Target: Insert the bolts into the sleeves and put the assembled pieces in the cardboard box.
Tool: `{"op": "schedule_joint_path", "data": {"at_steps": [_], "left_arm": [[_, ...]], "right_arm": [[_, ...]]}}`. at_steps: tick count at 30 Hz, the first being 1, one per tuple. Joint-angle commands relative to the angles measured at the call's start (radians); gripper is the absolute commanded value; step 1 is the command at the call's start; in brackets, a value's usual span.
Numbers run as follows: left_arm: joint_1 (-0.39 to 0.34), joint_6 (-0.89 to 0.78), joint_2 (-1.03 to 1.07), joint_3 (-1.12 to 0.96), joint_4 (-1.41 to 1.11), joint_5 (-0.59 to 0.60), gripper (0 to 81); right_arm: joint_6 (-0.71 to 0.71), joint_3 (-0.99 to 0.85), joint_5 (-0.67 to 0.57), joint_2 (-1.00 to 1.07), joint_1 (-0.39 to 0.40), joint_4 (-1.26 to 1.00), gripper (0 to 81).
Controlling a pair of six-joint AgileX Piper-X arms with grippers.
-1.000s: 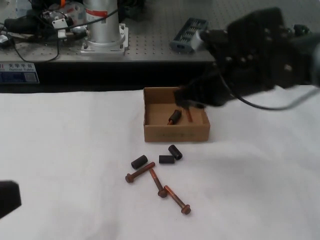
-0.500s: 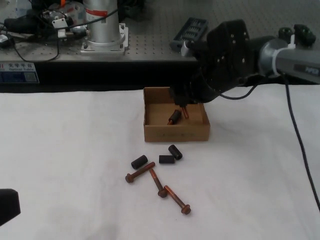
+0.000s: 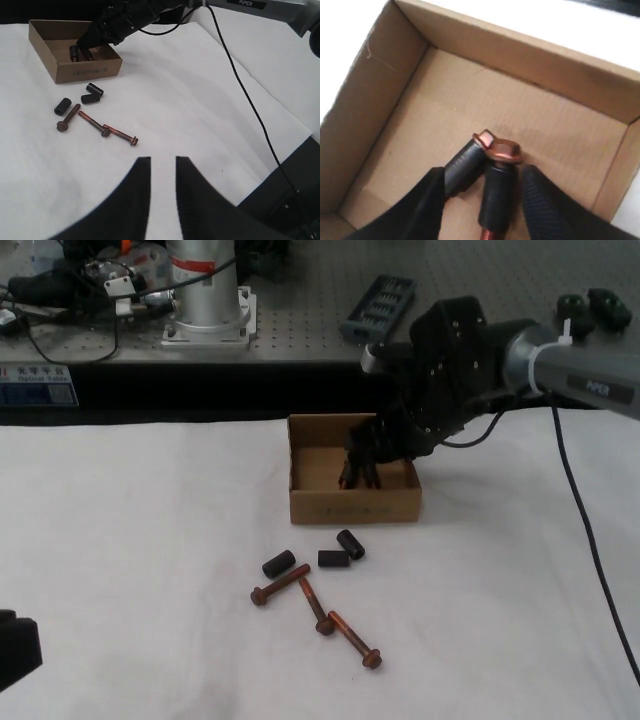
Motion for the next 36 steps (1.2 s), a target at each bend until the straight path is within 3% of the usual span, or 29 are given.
{"op": "schedule_joint_path", "data": {"at_steps": [1,4,12,24,30,36], "left_arm": [[0.001,-0.004,-0.007,-0.006,-0.001,-0.022,30.5],[0.001,-0.004,-0.007,-0.006,-0.001,-0.04,37.7],[0.001,-0.004,-0.007,-0.006,-0.001,-0.038,37.8],[0.001,0.012,-0.007,-0.004,0.004,-0.04,37.8],[0.001,0.041,0.002,0.01,0.017,-0.093,37.5],[0.001,0.041,0.006,0.07,0.017,-0.098,34.4]], "right_arm": [[-0.017,-0.042,0.004,-0.01,-0.001,0.056,36.7],[-0.017,-0.069,0.002,-0.015,0.002,0.108,36.1],[-0.098,-0.078,0.004,-0.144,0.032,0.256,35.9],[-0.153,-0.075,0.019,-0.402,0.148,0.523,35.8],[-0.138,0.113,0.088,-0.605,0.221,0.492,35.8],[-0.017,0.497,0.154,-0.899,0.29,0.351,35.8]]}}
